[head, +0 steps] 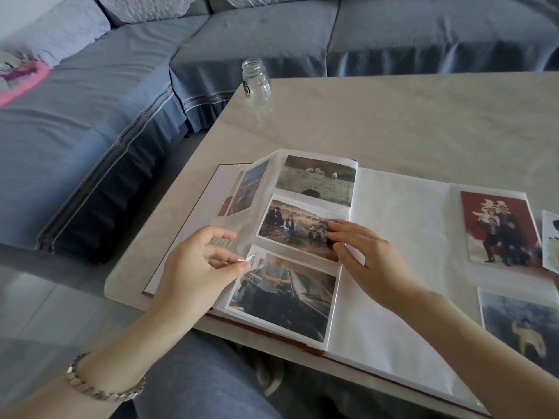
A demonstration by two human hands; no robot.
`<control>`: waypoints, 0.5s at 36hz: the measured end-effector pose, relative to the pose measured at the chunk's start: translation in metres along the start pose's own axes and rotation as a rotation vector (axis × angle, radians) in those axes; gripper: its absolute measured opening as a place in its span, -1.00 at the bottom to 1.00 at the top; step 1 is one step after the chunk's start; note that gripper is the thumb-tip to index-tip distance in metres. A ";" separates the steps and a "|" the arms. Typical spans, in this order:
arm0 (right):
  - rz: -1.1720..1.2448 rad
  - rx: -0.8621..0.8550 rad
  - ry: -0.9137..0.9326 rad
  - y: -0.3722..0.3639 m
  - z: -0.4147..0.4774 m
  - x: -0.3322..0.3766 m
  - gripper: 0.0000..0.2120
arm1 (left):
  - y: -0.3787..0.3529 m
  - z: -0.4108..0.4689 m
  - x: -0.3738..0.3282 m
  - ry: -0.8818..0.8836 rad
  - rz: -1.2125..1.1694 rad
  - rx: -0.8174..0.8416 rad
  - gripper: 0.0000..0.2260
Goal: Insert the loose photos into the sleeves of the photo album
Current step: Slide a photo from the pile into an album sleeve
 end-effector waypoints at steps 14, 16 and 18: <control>0.018 0.016 -0.013 0.000 -0.003 0.001 -0.70 | 0.001 0.005 0.002 0.191 -0.325 0.135 -0.69; -0.005 0.037 -0.017 -0.002 -0.006 0.001 -0.64 | -0.004 0.006 0.008 0.231 -0.350 0.157 -0.72; -0.035 0.064 -0.008 -0.006 -0.011 0.002 -0.54 | -0.008 0.008 0.014 0.273 -0.368 0.167 -0.76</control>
Point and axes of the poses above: each hand's wrist, its own z-axis towards the middle knuckle, its own y-axis out of the back of the hand, x = y × z, the point moved 2 cm from there along z, towards the middle knuckle, and after that the axes turned 8 degrees about z, right-handed, at the moved point
